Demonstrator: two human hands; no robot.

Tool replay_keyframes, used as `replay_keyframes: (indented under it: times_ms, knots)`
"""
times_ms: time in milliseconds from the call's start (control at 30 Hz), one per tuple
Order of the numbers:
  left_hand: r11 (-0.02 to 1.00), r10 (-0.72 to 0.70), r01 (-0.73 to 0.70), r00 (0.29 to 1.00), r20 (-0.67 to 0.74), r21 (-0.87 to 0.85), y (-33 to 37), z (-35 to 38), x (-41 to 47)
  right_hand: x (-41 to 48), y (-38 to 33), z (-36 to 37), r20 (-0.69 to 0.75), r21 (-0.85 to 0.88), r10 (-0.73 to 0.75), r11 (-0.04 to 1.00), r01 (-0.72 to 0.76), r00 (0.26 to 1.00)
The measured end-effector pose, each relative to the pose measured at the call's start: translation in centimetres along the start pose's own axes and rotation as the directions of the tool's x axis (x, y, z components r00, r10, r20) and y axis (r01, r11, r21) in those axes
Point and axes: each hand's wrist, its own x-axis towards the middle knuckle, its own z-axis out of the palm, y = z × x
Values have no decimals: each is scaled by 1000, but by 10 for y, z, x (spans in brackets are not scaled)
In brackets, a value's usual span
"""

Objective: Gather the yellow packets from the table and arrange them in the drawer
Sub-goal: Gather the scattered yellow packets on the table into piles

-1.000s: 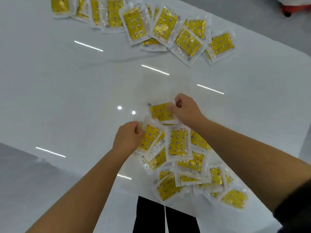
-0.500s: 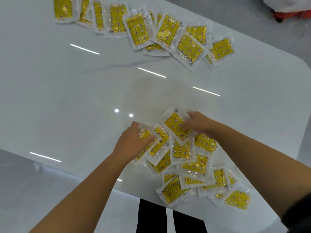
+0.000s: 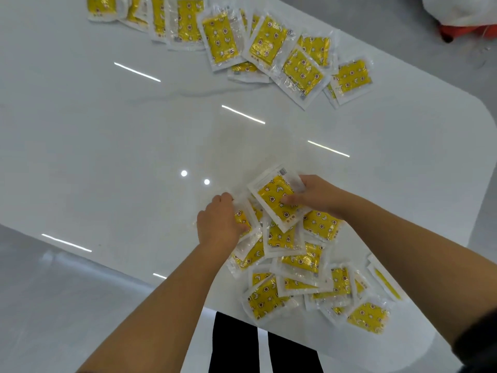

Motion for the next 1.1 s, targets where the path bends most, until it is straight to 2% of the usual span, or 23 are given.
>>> replay_keyframes:
  times_ms: [167,300,400,500,567,633,667,733,767,833,900,1033,1100]
  knots:
    - [998,-34,37,998,52,-58,2,-4,3,-3,9,-3,3,106,1,994,-2,1000]
    - [969,-54,73,995,88,-237,-4,-11,2,1,18,-3,-31,163,9,987,-4,999]
    - [950,-62,91,993,105,-298,-16,-23,5,1,20,-3,-72,191,-1,981,15,997]
    - [923,-88,112,993,82,-367,-30,-32,7,2,19,-4,-18,26,-112,993,112,994]
    - [910,-110,137,990,92,-391,-39,-34,8,5,19,-2,38,-201,-179,962,183,983]
    - [904,-116,157,985,125,-398,-44,-33,8,7,15,3,137,-487,-203,839,244,970]
    - [905,-117,163,984,137,-393,-45,-32,8,7,11,7,212,-622,-216,723,302,953]
    - [903,-135,183,980,148,-388,-46,-28,8,5,2,17,399,-802,-275,357,478,875]
    - [899,-148,195,978,146,-391,-46,-26,9,4,-1,22,484,-821,-284,179,541,828]
    - [895,-163,208,976,145,-394,-46,-23,10,7,-1,27,589,-803,-247,-68,592,769]
    - [901,-155,202,976,151,-384,-46,-23,13,12,1,26,632,-775,-213,-191,603,745]
    - [909,-139,190,977,162,-371,-47,-22,17,15,2,23,665,-747,-343,-313,586,664]
    - [908,-141,196,975,170,-370,-46,-23,18,14,3,23,669,-743,-356,-356,567,653]
